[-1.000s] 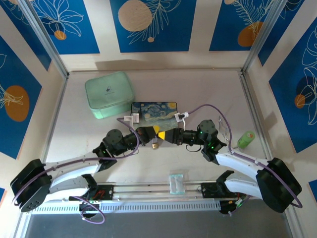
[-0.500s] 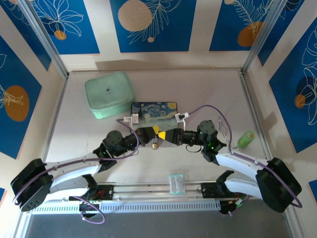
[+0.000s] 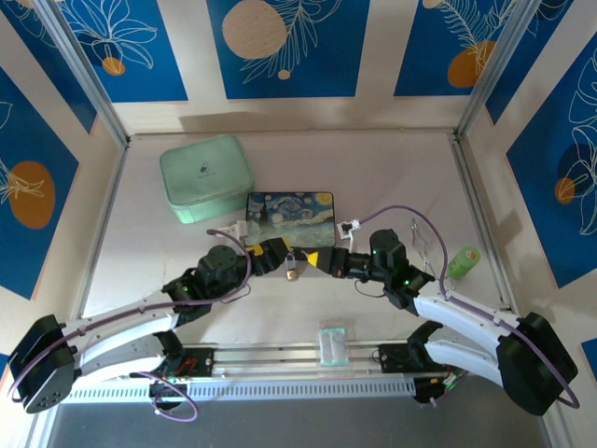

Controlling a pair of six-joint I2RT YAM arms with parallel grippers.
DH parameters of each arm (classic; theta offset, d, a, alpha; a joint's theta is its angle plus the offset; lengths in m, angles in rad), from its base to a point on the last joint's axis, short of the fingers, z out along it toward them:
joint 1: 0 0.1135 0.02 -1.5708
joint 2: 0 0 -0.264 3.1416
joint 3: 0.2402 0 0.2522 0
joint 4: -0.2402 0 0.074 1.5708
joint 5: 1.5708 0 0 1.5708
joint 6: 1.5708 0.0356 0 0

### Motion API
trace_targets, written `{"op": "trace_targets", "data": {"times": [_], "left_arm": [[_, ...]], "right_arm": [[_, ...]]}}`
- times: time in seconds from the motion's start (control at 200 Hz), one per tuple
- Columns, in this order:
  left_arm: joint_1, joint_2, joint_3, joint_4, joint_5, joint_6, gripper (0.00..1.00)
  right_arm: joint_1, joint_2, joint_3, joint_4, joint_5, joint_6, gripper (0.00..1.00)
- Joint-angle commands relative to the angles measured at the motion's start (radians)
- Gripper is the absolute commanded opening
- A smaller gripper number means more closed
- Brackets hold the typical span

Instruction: Unlock a padlock with a key

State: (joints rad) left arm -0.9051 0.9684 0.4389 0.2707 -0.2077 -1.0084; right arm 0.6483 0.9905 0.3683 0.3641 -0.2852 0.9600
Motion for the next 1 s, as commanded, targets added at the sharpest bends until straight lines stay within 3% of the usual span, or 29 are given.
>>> {"op": "trace_targets", "data": {"times": [0.0, 0.1, 0.35, 0.865, 0.995], "left_arm": [[0.001, 0.035, 0.041, -0.179, -0.071, -0.015, 1.0], [0.001, 0.117, 0.078, -0.223, -0.048, -0.012, 0.99], [0.002, 0.332, 0.11, -0.088, 0.064, 0.048, 0.88], [-0.064, 0.595, 0.177, 0.006, 0.039, 0.003, 0.64], [-0.076, 0.618, 0.187, 0.0, 0.036, -0.012, 0.52]], "right_arm": [[0.002, -0.019, 0.023, -0.171, 0.12, -0.039, 0.0], [-0.002, -0.016, 0.022, -0.183, 0.124, -0.051, 0.0], [0.002, -0.014, 0.035, -0.231, 0.132, -0.072, 0.0], [0.001, -0.023, -0.007, -0.262, 0.17, -0.052, 0.0], [0.001, -0.012, -0.021, -0.245, 0.176, -0.048, 0.0]]}}
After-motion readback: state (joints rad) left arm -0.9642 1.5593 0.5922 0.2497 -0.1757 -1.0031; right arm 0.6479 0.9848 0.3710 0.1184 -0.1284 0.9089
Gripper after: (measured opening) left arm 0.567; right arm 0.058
